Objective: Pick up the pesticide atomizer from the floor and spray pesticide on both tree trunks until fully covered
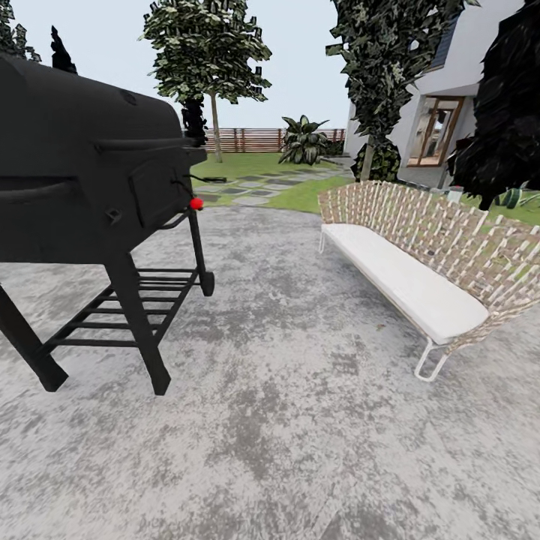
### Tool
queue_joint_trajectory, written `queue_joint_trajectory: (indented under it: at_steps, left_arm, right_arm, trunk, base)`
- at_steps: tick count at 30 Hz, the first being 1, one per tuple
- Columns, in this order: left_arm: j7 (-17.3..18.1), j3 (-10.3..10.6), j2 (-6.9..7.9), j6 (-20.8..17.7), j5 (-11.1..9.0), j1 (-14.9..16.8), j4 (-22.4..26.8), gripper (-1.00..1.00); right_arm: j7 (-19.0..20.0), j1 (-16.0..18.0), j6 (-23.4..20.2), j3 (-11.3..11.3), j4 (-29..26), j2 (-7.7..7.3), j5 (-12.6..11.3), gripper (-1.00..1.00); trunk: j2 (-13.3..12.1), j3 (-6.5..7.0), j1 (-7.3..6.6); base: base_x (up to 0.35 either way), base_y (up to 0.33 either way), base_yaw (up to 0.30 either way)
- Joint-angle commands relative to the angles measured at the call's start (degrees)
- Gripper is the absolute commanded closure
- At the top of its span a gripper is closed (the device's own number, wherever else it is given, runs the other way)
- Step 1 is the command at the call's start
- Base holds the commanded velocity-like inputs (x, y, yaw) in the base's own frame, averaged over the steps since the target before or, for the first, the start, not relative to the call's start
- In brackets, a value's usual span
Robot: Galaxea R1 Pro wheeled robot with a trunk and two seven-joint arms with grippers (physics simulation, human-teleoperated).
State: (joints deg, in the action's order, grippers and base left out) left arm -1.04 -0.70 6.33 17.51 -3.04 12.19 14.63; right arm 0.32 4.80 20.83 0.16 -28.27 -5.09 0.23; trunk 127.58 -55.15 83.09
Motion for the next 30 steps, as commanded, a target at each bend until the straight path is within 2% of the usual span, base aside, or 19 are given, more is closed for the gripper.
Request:
queue_joint_trajectory:
  at_steps: [1,13,16,21,30]
  left_arm:
    - [0.02,-0.01,0.00,0.17,-0.31,0.03,-0.04,-1.00]
    - [-0.01,-0.02,0.00,0.16,-0.38,0.03,-0.04,-1.00]
    - [0.05,-1.46,0.00,0.20,-0.34,0.03,-0.02,-1.00]
    - [0.11,-2.62,0.00,0.32,-0.30,0.03,-0.03,-1.00]
    - [0.16,-2.73,0.00,0.33,-0.30,0.03,-0.03,-1.00]
  right_arm:
    - [0.03,0.03,0.18,0.01,0.05,-0.01,0.03,-1.00]
    - [0.03,0.03,0.17,0.01,0.05,-0.01,0.02,-1.00]
    - [0.03,0.03,0.13,0.01,0.05,-0.01,0.02,-1.00]
    - [0.03,0.03,0.17,0.01,0.05,-0.01,0.01,-1.00]
    - [0.03,0.03,0.15,0.01,0.05,-0.01,0.03,-1.00]
  trunk:
    - [0.01,-0.05,0.02]
    - [0.01,-0.05,0.02]
    - [0.01,-0.05,0.02]
    - [0.01,-0.05,0.02]
    - [0.01,-0.05,0.02]
  base:
    - [0.313,-0.159,0.000]
    - [0.303,-0.188,0.000]
    - [0.320,-0.132,0.000]
    - [0.335,-0.054,0.000]
    - [0.339,-0.004,0.000]
